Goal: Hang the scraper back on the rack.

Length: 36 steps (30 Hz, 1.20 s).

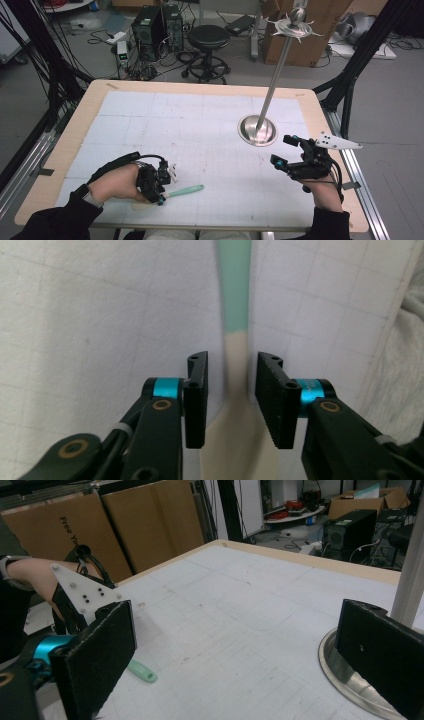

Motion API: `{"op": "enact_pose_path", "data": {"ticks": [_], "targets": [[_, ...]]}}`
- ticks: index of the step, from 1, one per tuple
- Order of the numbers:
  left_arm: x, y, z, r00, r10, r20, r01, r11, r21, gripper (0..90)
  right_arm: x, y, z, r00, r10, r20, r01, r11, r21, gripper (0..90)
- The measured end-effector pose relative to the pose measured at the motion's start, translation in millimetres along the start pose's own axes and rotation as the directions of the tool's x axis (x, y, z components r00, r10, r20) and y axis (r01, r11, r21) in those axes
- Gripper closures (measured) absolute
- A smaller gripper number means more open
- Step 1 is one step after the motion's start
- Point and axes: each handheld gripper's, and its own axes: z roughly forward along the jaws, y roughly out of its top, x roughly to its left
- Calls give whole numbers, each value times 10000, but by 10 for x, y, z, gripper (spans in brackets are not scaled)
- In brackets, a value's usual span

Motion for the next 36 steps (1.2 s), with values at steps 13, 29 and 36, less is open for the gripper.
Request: {"op": "enact_pose_path", "data": {"ticks": [13, 29, 36], "targets": [[-50, 164, 26, 9994, -90, -339, 124, 9949, 1002, 806, 12, -5, -2, 10000, 7, -34, -7, 10000, 22, 20], [44, -120, -287, 9967, -752, -298, 624, 9494, -3079, 809, 1, -22, -35, 9999, 83, 77, -83, 10000, 23, 20], [129, -257, -432, 9796, -2006, -111, 1577, 8020, -5761, 809, 15, -24, -43, 10000, 8, 66, -9, 10000, 42, 20]]}}
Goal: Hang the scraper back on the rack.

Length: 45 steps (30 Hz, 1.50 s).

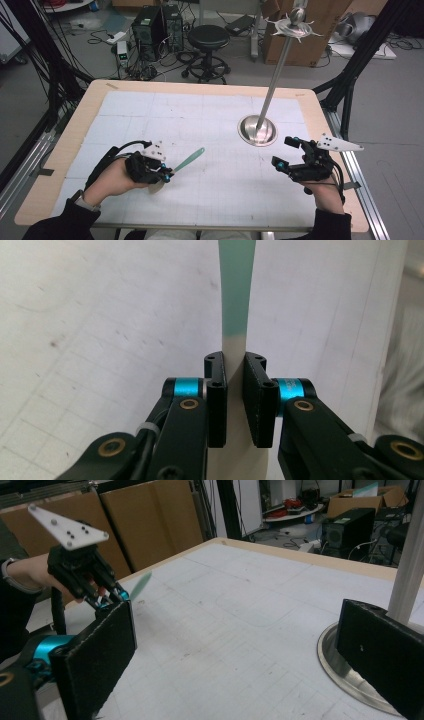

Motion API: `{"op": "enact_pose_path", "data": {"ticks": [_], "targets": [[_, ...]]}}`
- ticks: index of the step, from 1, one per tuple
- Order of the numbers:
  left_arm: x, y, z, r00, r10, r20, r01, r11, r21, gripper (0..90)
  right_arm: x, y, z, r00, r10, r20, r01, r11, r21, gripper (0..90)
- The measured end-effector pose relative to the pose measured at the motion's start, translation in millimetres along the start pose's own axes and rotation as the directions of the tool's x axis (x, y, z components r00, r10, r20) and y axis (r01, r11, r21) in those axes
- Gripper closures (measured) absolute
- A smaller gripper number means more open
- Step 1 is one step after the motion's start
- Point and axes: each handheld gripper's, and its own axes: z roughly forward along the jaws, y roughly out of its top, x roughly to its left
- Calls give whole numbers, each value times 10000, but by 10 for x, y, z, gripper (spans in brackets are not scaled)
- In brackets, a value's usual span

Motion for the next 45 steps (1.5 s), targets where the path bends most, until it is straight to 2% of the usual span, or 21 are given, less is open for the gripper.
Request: {"op": "enact_pose_path", "data": {"ticks": [2, 5, 8, 10, 12, 14, 17, 19, 21, 22, 26, 28, 30, 33, 34, 38, 40, 41, 43, 45], "targets": [[17, -2, -21, 9996, -247, 121, 255, 9971, -713, 808, 1, -1, -3, 10000, 5, 13, -5, 10000, -36, 20], [15, 18, -9, 9997, -262, 12, 261, 9910, -1314, 808, 4, -7, 7, 10000, 19, -9, -19, 10000, -14, 21], [14, 66, 37, 9991, -433, 25, 430, 9815, -1865, 808, 5, -15, 18, 10000, 47, -41, -47, 10000, 42, 20], [22, 106, 76, 9986, -512, 122, 526, 9799, -1926, 808, 4, -17, 17, 10000, 54, -48, -54, 10000, 23, 20], [29, 156, 118, 9987, -500, 39, 497, 9786, -1995, 808, 2, -16, 11, 10000, 34, -51, -34, 10000, -13, 20], [43, 213, 149, 9980, -619, 162, 639, 9730, -2216, 808, 0, -16, 2, 10000, 45, -25, -45, 10000, -43, 21], [77, 296, 176, 9964, -820, 236, 853, 9582, -2731, 808, -5, -19, -9, 9999, 103, -27, -104, 9999, -74, 20], [104, 355, 176, 9959, -856, 285, 902, 9512, -2952, 808, -9, -24, -17, 9999, 163, -11, -163, 9998, -107, 21], [137, 413, 170, 9944, -843, 633, 1005, 9390, -3288, 808, -13, -26, -17, 9999, 162, -13, -162, 9998, -125, 20], [147, 447, 165, 9944, -841, 644, 1011, 9343, -3419, 808, -15, -28, -17, 9999, 158, -29, -158, 9998, -131, 20], [186, 603, 133, 9950, -849, 524, 983, 9252, -3665, 808, -17, -30, -21, 9998, 200, -27, -200, 9997, -151, 21], [197, 689, 118, 9946, -841, 605, 1009, 9187, -3818, 808, -14, -31, -23, 9997, 238, -62, -239, 9996, -166, 20], [205, 777, 95, 9963, -674, 540, 829, 9214, -3797, 808, -16, -32, -25, 9997, 223, -63, -224, 9996, -169, 20], [222, 911, 66, 9967, -566, 585, 748, 9196, -3858, 808, -22, -32, -26, 9997, 228, -50, -229, 9995, -213, 21], [236, 958, 54, 9973, -420, 599, 618, 9213, -3840, 808, -21, -31, -27, 9997, 236, -53, -237, 9995, -220, 20], [274, 1160, 22, 9969, 50, 788, 272, 9154, -4016, 808, -16, -25, -31, 9998, 194, -97, -196, 9994, -277, 20], [285, 1244, 10, 9974, 296, 661, -5, 9158, -4016, 808, -15, -22, -36, 9997, 202, -126, -205, 9993, -311, 21], [296, 1299, 8, 9965, 359, 750, -24, 9139, -4059, 808, -13, -21, -39, 9996, 231, -135, -235, 9992, -317, 21], [313, 1383, 4, 9972, 367, 649, -73, 9142, -4051, 808, -19, -22, -48, 9996, 227, -142, -232, 9990, -370, 20], [336, 1458, 0, 9971, 410, 647, -119, 9169, -3989, 808, -22, -23, -57, 9996, 237, -143, -243, 9989, -389, 20]]}}
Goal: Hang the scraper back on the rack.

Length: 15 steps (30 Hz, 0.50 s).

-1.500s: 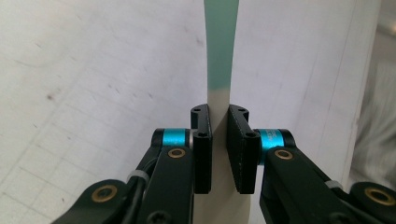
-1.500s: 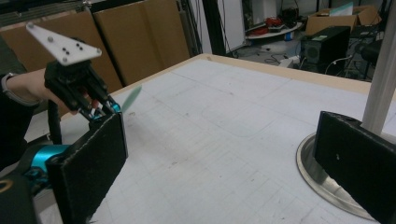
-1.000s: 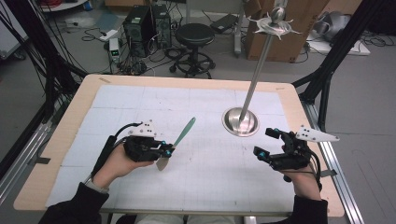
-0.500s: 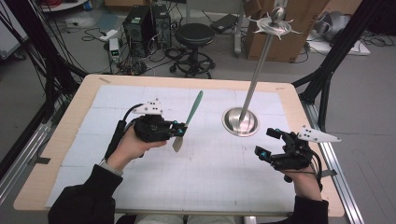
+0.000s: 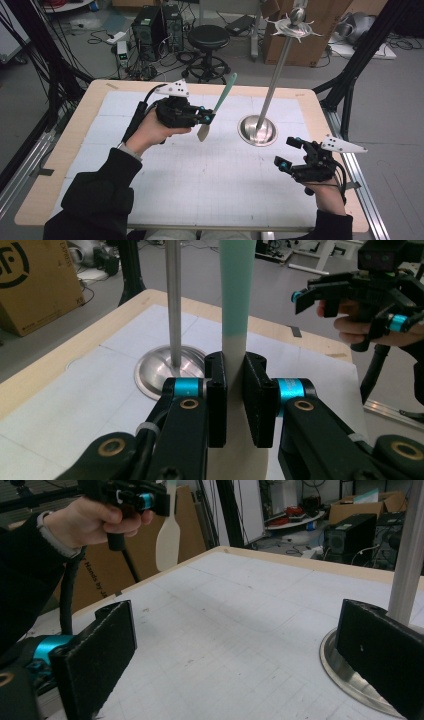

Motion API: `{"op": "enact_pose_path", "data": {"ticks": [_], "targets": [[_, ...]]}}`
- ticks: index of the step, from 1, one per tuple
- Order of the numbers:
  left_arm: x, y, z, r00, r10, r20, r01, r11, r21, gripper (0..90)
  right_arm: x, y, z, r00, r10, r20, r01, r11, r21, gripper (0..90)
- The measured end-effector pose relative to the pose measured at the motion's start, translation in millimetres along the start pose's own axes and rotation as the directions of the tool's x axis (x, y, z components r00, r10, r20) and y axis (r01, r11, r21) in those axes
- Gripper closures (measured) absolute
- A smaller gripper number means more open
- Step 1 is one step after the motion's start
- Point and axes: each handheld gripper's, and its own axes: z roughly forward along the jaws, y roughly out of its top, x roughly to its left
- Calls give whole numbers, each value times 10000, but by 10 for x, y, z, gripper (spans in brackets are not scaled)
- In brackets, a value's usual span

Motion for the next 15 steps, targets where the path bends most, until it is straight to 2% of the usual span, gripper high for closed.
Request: {"op": "enact_pose_path", "data": {"ticks": [7, 12, 15], "targets": [[69, 198, 75, 10000, -18, -52, 18, 10000, -97, 808, 10, 2, -19, 10000, 44, -11, -44, 9999, -120, 20], [153, 319, 120, 9991, -380, -209, 365, 9972, -659, 808, 13, -3, -46, 10000, 31, 7, -31, 9999, -164, 21], [190, 399, 156, 9990, -318, -324, 295, 9970, -710, 808, 13, -8, -70, 10000, 72, 28, -71, 9998, -196, 21]]}}
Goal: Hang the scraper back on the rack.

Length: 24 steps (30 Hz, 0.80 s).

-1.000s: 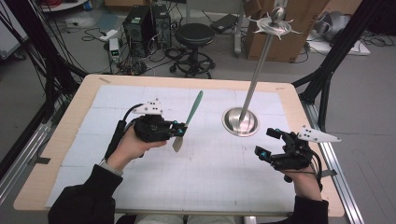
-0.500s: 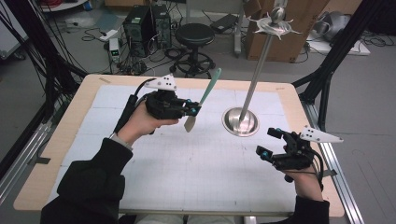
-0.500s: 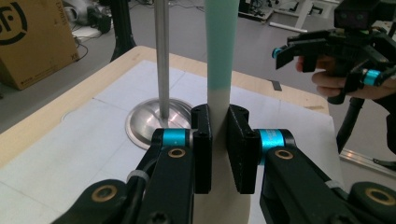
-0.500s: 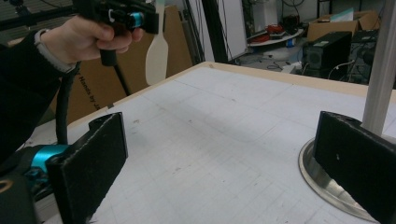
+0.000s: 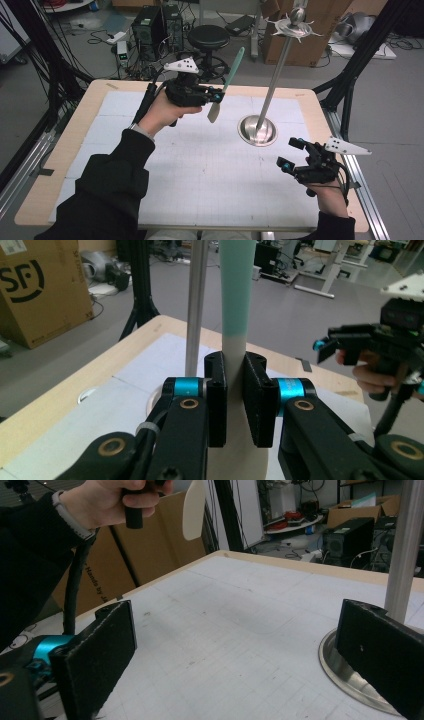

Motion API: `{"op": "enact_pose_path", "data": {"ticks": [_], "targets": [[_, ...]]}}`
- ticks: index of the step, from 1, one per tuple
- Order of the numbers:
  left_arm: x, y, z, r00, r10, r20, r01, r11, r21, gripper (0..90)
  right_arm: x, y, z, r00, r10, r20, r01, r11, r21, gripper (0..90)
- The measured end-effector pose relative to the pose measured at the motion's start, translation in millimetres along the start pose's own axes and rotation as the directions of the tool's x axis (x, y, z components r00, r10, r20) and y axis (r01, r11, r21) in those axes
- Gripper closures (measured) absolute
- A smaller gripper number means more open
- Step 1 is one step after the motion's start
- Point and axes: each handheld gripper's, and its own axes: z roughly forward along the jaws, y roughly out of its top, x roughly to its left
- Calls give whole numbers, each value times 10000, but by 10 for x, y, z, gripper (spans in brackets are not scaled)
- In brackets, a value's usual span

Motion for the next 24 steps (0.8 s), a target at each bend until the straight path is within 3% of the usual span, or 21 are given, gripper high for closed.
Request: {"op": "enact_pose_path", "data": {"ticks": [4, 8, 14, 24], "targets": [[13, 81, 87, 9999, -133, -21, 132, 9997, -219, 808, 0, -6, -34, 10000, 28, 43, -28, 10000, -67, 20], [-4, 174, 184, 9993, 284, -247, -287, 9995, -93, 808, -4, -20, -48, 9999, 96, 77, -95, 9999, -72, 20], [1, 321, 297, 9984, 381, -416, -381, 9993, 18, 808, 13, -20, -81, 9999, 94, 82, -93, 9999, -135, 20], [-78, 349, 528, 9959, 607, -671, -602, 9981, 88, 808, 43, -2, -138, 10000, 27, 76, -25, 9996, -273, 20]]}}
